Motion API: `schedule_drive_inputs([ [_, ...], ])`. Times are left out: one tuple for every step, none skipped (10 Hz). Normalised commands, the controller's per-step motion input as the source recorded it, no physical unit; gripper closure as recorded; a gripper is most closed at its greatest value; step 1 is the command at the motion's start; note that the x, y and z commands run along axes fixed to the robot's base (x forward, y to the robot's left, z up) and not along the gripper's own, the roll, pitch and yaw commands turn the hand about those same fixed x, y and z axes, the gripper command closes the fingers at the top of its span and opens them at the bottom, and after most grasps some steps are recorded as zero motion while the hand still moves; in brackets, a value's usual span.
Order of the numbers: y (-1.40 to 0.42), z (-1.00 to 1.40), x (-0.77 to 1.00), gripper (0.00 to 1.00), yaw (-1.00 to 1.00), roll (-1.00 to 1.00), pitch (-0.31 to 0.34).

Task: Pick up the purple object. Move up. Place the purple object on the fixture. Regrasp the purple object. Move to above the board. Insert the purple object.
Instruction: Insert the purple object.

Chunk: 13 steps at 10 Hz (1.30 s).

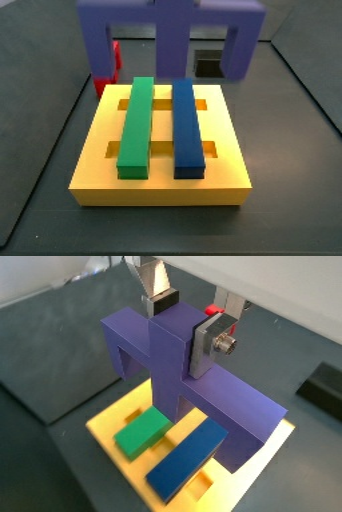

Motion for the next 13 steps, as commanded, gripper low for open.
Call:
schedule_drive_inputs([
  [-0.19, -0.81, 0.09, 1.0, 0.0, 0.13, -0.167],
  [0.0, -0.81, 0.13, 1.0, 0.0, 0.23, -0.067],
  [0.11, -0.85, 0.14, 1.0, 0.0, 0.15, -0.084],
  [0.21, -0.82, 0.0, 1.0, 0.0, 0.05, -0.139],
  [0.2, -0.63, -0.24, 1.0, -0.06, 0.05, -0.14],
  [0.09, -0.41, -0.12, 1.0, -0.01, 0.0, -0.074],
  [0.01, -0.28, -0.16, 1.0, -0.02, 0.0, -0.059],
  [0.0, 0.0, -0.03, 1.0, 0.0, -0.06, -0.007],
  [-0.01, 0.0, 0.0, 1.0, 0.01, -0.04, -0.026],
  [0.0, -0.04, 0.0, 1.0, 0.01, -0.03, -0.031],
  [-0.01, 0.0, -0.02, 1.0, 0.01, -0.02, -0.011],
  [0.0, 0.0, -0.15, 1.0, 0.01, -0.05, -0.06],
  [-0.05, 0.0, -0.22, 1.0, 0.01, -0.03, -0.094],
])
